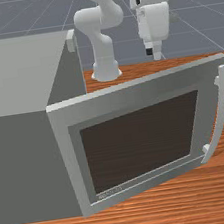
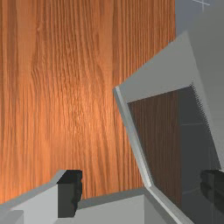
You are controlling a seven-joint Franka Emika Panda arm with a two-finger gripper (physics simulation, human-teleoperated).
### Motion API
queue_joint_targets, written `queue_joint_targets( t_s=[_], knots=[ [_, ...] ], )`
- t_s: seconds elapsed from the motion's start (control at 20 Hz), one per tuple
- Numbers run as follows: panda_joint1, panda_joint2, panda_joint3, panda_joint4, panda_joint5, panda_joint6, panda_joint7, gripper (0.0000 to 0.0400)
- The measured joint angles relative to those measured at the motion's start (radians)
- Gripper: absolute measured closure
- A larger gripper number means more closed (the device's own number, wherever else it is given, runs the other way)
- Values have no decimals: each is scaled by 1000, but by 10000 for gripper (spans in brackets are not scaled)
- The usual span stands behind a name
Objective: Close the microwave
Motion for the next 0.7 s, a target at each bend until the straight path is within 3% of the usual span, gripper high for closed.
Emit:
queue_joint_targets(
  t_s=[0.2, 0.25, 0.4, 0.45, 0.5, 0.65, 0.7],
  knots=[
    [2, -1, -2, -8, -10, 41, 5, 0],
    [7, -7, -10, -37, -42, 122, 31, 0],
    [2, 30, -4, 34, -9, 36, -1, 0],
    [8, 22, -13, -1, -40, 129, 24, 0],
    [3, 39, -7, 38, -18, 69, 4, 0],
    [5, 78, -10, 90, -22, 76, 1, 0],
    [1, 123, -4, 180, -1, -37, -17, 0]
  ],
)
